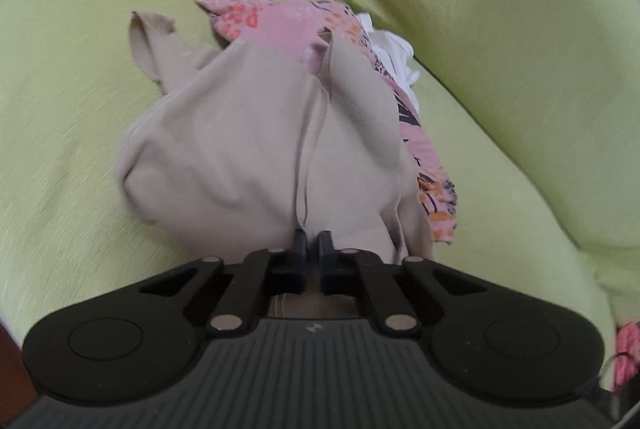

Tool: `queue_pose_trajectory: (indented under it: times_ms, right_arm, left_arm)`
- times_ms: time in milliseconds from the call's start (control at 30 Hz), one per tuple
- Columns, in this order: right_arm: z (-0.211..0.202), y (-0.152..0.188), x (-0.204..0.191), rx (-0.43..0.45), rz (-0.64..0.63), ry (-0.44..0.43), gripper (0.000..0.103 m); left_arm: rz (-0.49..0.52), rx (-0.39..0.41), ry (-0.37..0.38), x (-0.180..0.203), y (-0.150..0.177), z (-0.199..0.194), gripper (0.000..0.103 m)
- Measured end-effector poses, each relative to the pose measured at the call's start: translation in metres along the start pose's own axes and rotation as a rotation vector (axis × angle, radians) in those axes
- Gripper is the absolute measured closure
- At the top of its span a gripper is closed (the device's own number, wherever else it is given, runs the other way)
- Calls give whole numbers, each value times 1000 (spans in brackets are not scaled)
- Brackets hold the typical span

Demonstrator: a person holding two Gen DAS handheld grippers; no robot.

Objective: Fold clothes
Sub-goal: 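Grasp the beige top's edge with the right gripper while the left gripper grasps another edge, then lift the beige top off the pink garment with both grippers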

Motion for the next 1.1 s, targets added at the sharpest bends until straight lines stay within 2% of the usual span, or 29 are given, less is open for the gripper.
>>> queue_pose_trajectory:
  times_ms: [133, 200, 300, 333, 367, 433, 500, 667, 733, 800, 833, 933, 967, 1033, 1100]
  right_arm:
    - [-16, -4, 9, 67, 120, -25, 92]
    - [-23, -3, 5, 69, 95, -14, 85]
    - [-27, 7, -13, 27, -14, 14, 69]
    - [-26, 9, -19, 13, -40, 17, 59]
    - [-26, 9, -25, 8, -57, 16, 55]
    - [-24, 5, -31, 14, -67, 6, 52]
    - [-21, -2, -30, 31, -22, -15, 49]
    - [4, -17, -14, 28, 169, -110, 50]
    - [16, -19, -10, -15, 224, -140, 53]
    - [28, -19, -8, -62, 266, -164, 69]
    - [31, -19, -9, -75, 264, -169, 98]
    - [25, -24, -18, -65, 182, -149, 98]
    - [18, -27, -20, -51, 164, -135, 98]
    - [1, -32, -18, -9, 178, -115, 98]
    - [-15, -42, -11, 39, 185, -77, 98]
  left_arm:
    - [-36, 14, 3, -15, 14, -24, 101]
    - [-50, 20, 3, -21, 24, -37, 101]
    - [-72, 0, 5, -30, 45, -51, 101]
    - [-67, -4, -3, -33, 53, -54, 101]
    - [-66, -13, -11, -36, 60, -55, 101]
    - [-73, -31, -20, -41, 71, -55, 101]
    - [-89, -49, -22, -46, 78, -53, 101]
    - [-74, -54, -31, -49, 85, -52, 101]
    - [-68, -56, -35, -50, 87, -51, 101]
    - [-58, -54, -36, -49, 88, -48, 101]
    - [-49, -50, -37, -48, 88, -47, 101]
    - [19, -17, -67, -49, 84, -50, 99]
    - [71, 14, -103, -51, 82, -54, 97]
    - [174, 78, -174, -56, 77, -62, 96]
    - [368, 155, -321, -60, 74, -65, 94]
Point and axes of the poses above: each gripper's, at about its wrist camera, not at the fingertips, and z roughly the way its jaws point, x to its right, y to its underside, the point moved 9 cm from there along z, roughly the way its jaws point, and after that the axes turned 9 degrees about -y, right-handed, at the moved point
